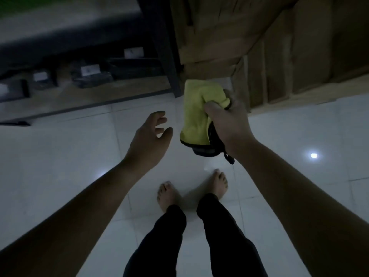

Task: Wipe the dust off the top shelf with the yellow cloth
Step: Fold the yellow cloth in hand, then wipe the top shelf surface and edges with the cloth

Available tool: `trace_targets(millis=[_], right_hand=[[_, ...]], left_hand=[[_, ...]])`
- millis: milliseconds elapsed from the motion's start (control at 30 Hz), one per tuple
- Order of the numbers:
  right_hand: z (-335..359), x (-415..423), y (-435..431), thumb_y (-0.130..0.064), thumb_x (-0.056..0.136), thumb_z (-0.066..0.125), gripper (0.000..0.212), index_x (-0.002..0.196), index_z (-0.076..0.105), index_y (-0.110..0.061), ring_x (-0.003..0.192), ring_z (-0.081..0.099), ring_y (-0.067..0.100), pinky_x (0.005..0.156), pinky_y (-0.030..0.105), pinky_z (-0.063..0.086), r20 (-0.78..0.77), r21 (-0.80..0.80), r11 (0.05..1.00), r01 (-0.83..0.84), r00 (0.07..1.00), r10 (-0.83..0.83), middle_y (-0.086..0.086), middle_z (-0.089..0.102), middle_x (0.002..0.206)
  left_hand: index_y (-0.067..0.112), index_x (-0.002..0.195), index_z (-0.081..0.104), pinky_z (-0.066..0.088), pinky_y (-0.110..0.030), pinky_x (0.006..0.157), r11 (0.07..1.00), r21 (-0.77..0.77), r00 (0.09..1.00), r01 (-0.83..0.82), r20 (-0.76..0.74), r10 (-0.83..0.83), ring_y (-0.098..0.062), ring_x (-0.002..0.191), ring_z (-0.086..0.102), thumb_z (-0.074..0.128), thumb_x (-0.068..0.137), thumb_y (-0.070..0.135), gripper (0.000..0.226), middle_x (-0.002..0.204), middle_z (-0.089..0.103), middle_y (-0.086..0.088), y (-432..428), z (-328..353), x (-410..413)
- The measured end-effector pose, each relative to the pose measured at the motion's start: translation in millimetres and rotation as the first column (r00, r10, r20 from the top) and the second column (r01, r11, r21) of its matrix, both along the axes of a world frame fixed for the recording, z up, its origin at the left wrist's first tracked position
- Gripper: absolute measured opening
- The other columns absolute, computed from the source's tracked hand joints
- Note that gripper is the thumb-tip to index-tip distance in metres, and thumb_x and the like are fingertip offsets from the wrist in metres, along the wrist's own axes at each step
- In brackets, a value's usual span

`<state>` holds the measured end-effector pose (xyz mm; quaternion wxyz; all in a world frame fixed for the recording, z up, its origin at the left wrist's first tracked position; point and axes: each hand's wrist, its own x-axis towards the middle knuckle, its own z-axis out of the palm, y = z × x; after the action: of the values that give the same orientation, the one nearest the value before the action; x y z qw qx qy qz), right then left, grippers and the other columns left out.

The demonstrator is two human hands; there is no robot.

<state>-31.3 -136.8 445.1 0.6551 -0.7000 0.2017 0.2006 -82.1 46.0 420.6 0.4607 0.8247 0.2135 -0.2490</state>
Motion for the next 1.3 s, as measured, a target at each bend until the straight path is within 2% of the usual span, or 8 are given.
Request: trace_targets(millis=[233,433,633,833,900,1000,1133,1300], right_hand=[[209.7,-20.7,26.3,-0.019,0.086,0.062,0.01,0.092,0.061,-0.027,0.089,0.069,0.021,0.081,0.045,0.059,-0.097,0.099,0.991,0.091,0.992,-0.081,0.001,0.067,0.094],[363.9,-40.0,39.5,-0.003,0.094,0.053,0.029,0.122,0.06,-0.009,0.104,0.067,0.033,0.09,0.046,0.055,-0.105,0.502,0.862,-0.069,0.984,0.14,0.016,0.069,0.115],[454.9,-67.0,60.6,-0.018,0.094,0.055,0.031,0.124,0.062,-0.02,0.101,0.069,0.032,0.079,0.041,0.058,-0.041,0.563,0.82,-0.108,0.987,0.158,0.011,0.07,0.115],[480.5,-48.9,75.8,-0.037,0.098,0.047,0.034,0.121,0.059,-0.015,0.076,0.062,0.031,0.065,0.034,0.051,-0.111,0.31,0.951,-0.002,0.993,0.038,0.015,0.067,0.112],[493.2,-32.7,80.9,-0.033,0.1,0.042,0.039,0.113,0.064,-0.003,0.081,0.066,0.028,0.07,0.038,0.054,-0.011,0.295,0.955,0.005,1.0,-0.002,0.018,0.068,0.109],[517.1,-7.3,94.2,-0.04,0.096,0.049,0.03,0.115,0.067,-0.024,0.099,0.069,0.03,0.087,0.052,0.054,0.103,0.368,0.916,-0.163,0.986,0.134,0.007,0.071,0.112],[534.8,38.6,121.3,-0.038,0.095,0.053,0.033,0.124,0.046,-0.052,0.108,0.059,0.002,0.093,0.036,0.051,0.469,-0.148,0.93,-0.336,0.804,0.365,-0.017,0.061,0.117],[526.4,98.6,167.4,-0.017,0.098,0.043,0.044,0.134,0.043,-0.042,0.115,0.048,-0.007,0.095,0.02,0.045,0.605,-0.305,0.902,-0.306,0.669,0.432,-0.02,0.048,0.131]], left_hand=[[0.025,0.15,0.044,0.044,-0.019,0.101,0.996,-0.071,0.987,0.046,0.156,-0.034,-0.005,0.129,0.053,0.055,0.105,0.023,0.047,0.144,0.054,0.013,22.2,209.0,-30.7],[0.033,0.142,0.049,0.047,-0.031,0.109,0.998,-0.049,0.897,0.026,0.442,-0.002,0.003,0.128,0.054,0.056,0.104,0.018,0.041,0.142,0.055,0.019,70.6,354.7,-39.1],[0.036,0.136,0.052,0.043,-0.001,0.087,0.994,0.024,0.738,-0.106,0.672,0.063,0.021,0.118,0.05,0.055,0.103,0.013,0.041,0.136,0.054,0.026,129.3,452.6,-52.5],[0.05,0.13,0.048,0.047,-0.025,0.098,0.973,0.205,0.692,-0.103,0.718,-0.078,0.002,0.118,0.054,0.057,0.102,0.022,0.04,0.131,0.051,0.031,175.0,481.7,-31.0],[0.041,0.134,0.051,0.049,-0.03,0.099,0.949,0.302,0.67,-0.094,0.724,-0.164,-0.005,0.119,0.056,0.059,0.101,0.018,0.041,0.135,0.051,0.023,192.5,485.7,-11.1],[0.028,0.135,0.056,0.052,-0.04,0.1,0.886,0.457,0.644,-0.085,0.704,-0.301,-0.01,0.113,0.058,0.062,0.098,0.015,0.039,0.136,0.051,0.015,218.3,488.8,26.4],[0.022,0.136,0.058,0.049,-0.046,0.105,0.784,0.612,0.663,-0.103,0.63,-0.405,-0.022,0.124,0.057,0.06,0.101,0.021,0.036,0.142,0.054,0.005,248.7,483.8,63.1],[0.016,0.142,0.056,0.043,-0.044,0.111,0.654,0.754,0.73,-0.062,0.481,-0.486,-0.026,0.136,0.05,0.028,0.098,0.049,0.062,0.147,0.053,-0.003,272.6,482.5,82.7]])
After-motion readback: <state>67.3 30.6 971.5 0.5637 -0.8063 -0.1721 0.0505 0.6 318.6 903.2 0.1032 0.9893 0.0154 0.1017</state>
